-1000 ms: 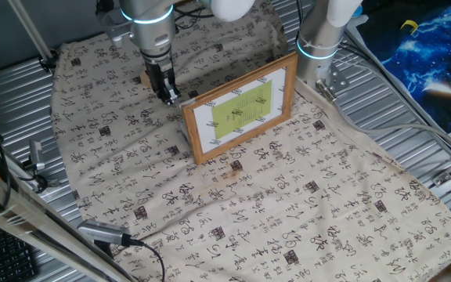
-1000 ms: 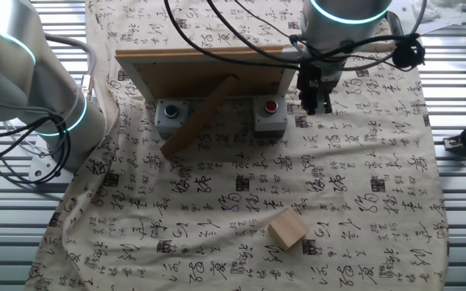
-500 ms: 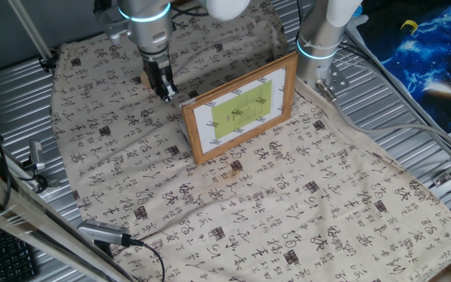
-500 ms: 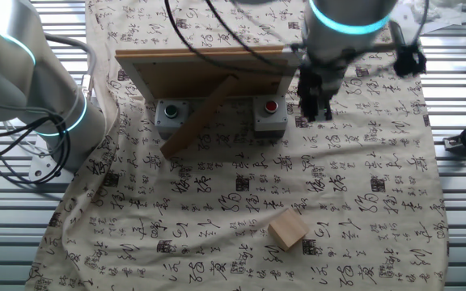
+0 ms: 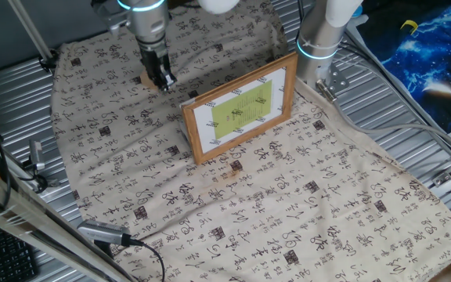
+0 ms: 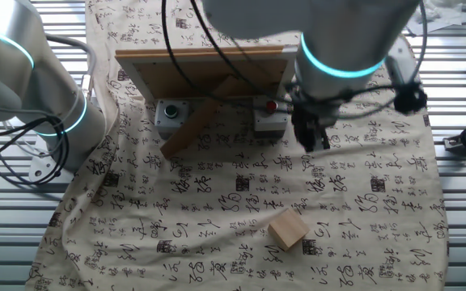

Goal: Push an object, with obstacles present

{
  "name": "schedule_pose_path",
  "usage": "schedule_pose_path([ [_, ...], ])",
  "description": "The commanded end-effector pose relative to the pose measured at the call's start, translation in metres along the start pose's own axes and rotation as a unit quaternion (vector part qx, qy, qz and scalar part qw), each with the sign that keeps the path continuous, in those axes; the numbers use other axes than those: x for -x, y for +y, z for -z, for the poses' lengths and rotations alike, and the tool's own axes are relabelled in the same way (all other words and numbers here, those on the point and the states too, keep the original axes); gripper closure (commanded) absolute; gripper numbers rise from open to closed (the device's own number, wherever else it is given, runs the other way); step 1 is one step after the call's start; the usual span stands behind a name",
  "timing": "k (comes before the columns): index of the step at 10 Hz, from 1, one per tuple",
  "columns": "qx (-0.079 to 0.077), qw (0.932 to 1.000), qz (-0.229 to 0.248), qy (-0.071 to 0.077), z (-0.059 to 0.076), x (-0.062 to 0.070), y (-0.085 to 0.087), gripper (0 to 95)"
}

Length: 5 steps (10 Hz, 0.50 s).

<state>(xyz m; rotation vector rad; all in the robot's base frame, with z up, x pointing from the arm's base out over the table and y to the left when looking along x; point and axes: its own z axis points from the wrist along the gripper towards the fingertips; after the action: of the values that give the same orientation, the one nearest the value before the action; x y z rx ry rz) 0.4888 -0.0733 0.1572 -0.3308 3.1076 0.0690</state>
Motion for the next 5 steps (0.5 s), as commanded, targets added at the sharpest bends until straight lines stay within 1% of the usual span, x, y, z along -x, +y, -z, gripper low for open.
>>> schedule_pose_path([
  [1,-0.009,0.9993,0.037,0.002,-0.006,-0.006,-0.015,95.0],
  [3,-0.024,0.9966,0.079,0.003,-0.012,-0.015,-0.031,95.0],
  [4,-0.028,0.9947,0.099,0.004,-0.014,-0.018,-0.036,95.0],
  [5,-0.028,0.9942,0.103,0.003,-0.015,-0.020,-0.039,95.0],
])
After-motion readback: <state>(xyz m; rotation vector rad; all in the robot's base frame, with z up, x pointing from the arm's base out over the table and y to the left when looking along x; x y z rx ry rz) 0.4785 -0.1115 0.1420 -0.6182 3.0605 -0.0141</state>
